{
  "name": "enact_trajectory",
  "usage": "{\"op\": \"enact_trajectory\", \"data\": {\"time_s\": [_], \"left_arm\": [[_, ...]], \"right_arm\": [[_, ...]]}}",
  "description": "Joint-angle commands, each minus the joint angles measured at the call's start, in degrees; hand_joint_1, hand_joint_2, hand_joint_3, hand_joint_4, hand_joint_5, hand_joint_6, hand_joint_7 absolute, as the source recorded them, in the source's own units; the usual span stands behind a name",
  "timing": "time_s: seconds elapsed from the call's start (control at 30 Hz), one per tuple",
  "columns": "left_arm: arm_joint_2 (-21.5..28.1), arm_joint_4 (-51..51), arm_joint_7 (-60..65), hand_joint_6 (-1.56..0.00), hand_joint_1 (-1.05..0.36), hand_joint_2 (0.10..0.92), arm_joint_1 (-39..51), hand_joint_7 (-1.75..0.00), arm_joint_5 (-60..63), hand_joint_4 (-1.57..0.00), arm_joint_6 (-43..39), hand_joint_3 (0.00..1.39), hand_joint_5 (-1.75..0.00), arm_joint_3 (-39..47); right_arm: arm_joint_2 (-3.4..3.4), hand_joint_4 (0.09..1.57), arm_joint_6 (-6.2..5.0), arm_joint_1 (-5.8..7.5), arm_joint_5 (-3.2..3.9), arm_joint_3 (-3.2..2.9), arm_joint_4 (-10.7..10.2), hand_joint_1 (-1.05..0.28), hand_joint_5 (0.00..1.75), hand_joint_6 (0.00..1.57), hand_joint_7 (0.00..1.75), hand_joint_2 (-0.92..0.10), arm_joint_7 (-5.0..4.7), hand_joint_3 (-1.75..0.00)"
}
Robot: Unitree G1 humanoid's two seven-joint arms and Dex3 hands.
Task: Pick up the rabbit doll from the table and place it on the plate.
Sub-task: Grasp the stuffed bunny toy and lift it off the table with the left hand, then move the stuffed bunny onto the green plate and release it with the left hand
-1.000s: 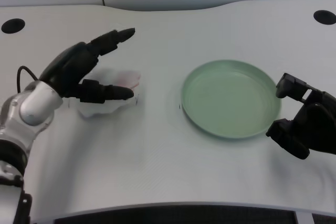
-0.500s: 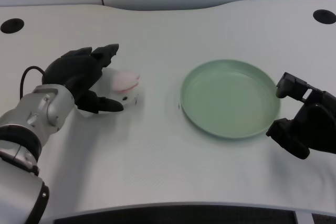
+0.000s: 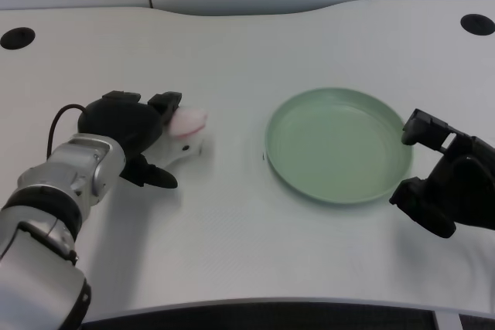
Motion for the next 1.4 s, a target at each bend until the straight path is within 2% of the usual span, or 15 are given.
{"op": "enact_trajectory", "data": {"time_s": [0.03, 0.07, 0.13, 0.2, 0.23, 0.27, 0.33, 0.4, 0.5, 0.83, 0.97, 1.07, 1.17, 1.3, 1.4], "left_arm": [[0.11, 0.77, 4.51, -0.10, -0.97, 0.921, -0.58, -0.36, 1.72, -0.07, 0.87, 0.20, -1.54, -1.53], [0.22, 0.79, 6.92, -0.08, -0.85, 0.921, -0.49, -1.09, 2.66, -0.32, 1.04, 0.15, -1.66, -2.45], [0.57, 0.93, 10.65, -0.26, -0.72, 0.921, -0.26, -1.58, 4.63, -0.68, 1.36, 0.09, -1.72, -4.33], [0.90, 1.11, 12.74, -0.53, -0.65, 0.921, -0.09, -1.71, 6.20, -1.00, 1.67, 0.07, -1.74, -5.83], [1.13, 1.21, 13.65, -0.87, -0.63, 0.921, -0.01, -1.73, 7.22, -1.32, 2.07, 0.10, -1.74, -6.80], [1.33, 1.29, 14.29, -1.10, -0.63, 0.921, 0.03, -1.74, 8.05, -1.44, 2.41, 0.13, -1.75, -7.63], [1.72, 1.37, 15.89, -1.39, -0.65, 0.921, 0.30, -1.74, 8.65, -1.54, 2.49, 0.17, -1.75, -8.16], [1.94, 1.42, 16.12, -1.52, -0.66, 0.921, 0.44, -1.75, 8.42, -1.56, 2.40, 0.20, -1.75, -8.09], [2.07, 1.43, 15.46, -1.35, -0.61, 0.921, 0.43, -1.75, 7.80, -1.57, 2.37, 0.25, -1.75, -7.64], [0.46, 1.04, 14.20, -1.45, -0.59, 0.921, -3.57, -1.75, 4.87, -1.57, -0.45, 0.37, -1.75, -4.65], [-0.81, 0.78, 15.60, -1.42, -0.63, 0.921, -6.79, -1.75, 4.18, -1.57, -2.41, 0.40, -1.75, -3.66], [-2.53, 0.47, 16.87, -1.14, -0.85, 0.921, -9.63, -1.75, 3.12, -1.53, -4.92, 0.63, -1.75, -2.73], [-4.06, 0.22, 19.21, -0.87, -0.89, 0.921, -11.38, -1.75, 4.62, -1.31, -6.54, 0.70, -1.75, -4.28], [-6.41, -0.09, 20.75, -0.62, -0.82, 0.921, -12.90, -1.75, 5.65, -0.98, -9.21, 0.64, -1.75, -6.18], [-8.44, -0.24, 21.15, -0.59, -0.77, 0.921, -13.36, -1.75, 5.56, -0.91, -10.49, 0.55, -1.75, -6.86]], "right_arm": [[0.00, 1.10, 0.78, 0.67, 0.81, -0.33, -0.74, -0.60, 1.75, 1.01, 1.25, -0.87, 0.87, 0.00], [0.20, 1.10, 0.36, 0.76, 0.90, -0.41, -0.88, -0.60, 1.75, 1.01, 1.23, -0.87, 1.09, 0.00], [0.46, 1.11, 0.27, 0.81, 1.04, -0.44, -1.05, -0.59, 1.75, 1.02, 1.26, -0.87, 1.65, 0.00], [0.65, 1.11, 0.02, 0.94, 1.15, -0.47, -1.28, -0.58, 1.75, 1.03, 1.27, -0.87, 1.81, 0.00], [0.76, 1.12, -0.34, 1.13, 1.22, -0.50, -1.53, -0.59, 1.75, 1.03, 1.30, -0.87, 1.59, 0.00], [0.85, 1.13, -0.63, 1.30, 1.32, -0.54, -1.73, -0.59, 1.75, 1.03, 1.31, -0.87, 1.47, -0.01], [0.97, 1.13, -0.72, 1.60, 1.54, -0.58, -2.15, -0.58, 1.75, 1.02, 1.31, -0.88, 1.44, -0.01], [1.01, 1.13, -0.67, 1.83, 1.65, -0.58, -2.55, -0.57, 1.75, 1.01, 1.30, -0.89, 1.26, -0.01], [0.97, 1.12, -0.74, 1.90, 1.67, -0.48, -2.81, -0.56, 1.75, 1.01, 1.28, -0.88, 1.41, -0.01], [1.16, 1.17, -1.63, 2.02, 1.64, -0.25, -3.04, -0.62, 1.75, 0.97, 1.55, -0.88, 1.75, 0.00], [1.47, 1.14, -0.66, 1.91, 1.86, -0.40, -2.78, -0.57, 1.75, 0.94, 1.51, -0.87, 1.35, 0.00], [1.85, 1.14, -1.33, 1.92, 1.80, -0.38, -3.02, -0.58, 1.75, 0.97, 1.52, -0.87, 0.78, 0.00], [1.97, 1.14, -1.04, 1.85, 1.94, -0.42, -2.98, -0.57, 1.75, 0.95, 1.52, -0.88, 0.97, -0.01], [2.13, 1.14, -1.43, 1.83, 1.91, -0.37, -3.15, -0.58, 1.75, 0.97, 1.44, -0.88, 1.11, -0.01], [2.35, 1.14, -1.59, 1.68, 2.01, -0.42, -3.15, -0.59, 1.75, 0.96, 1.46, -0.89, 1.33, -0.01]]}}
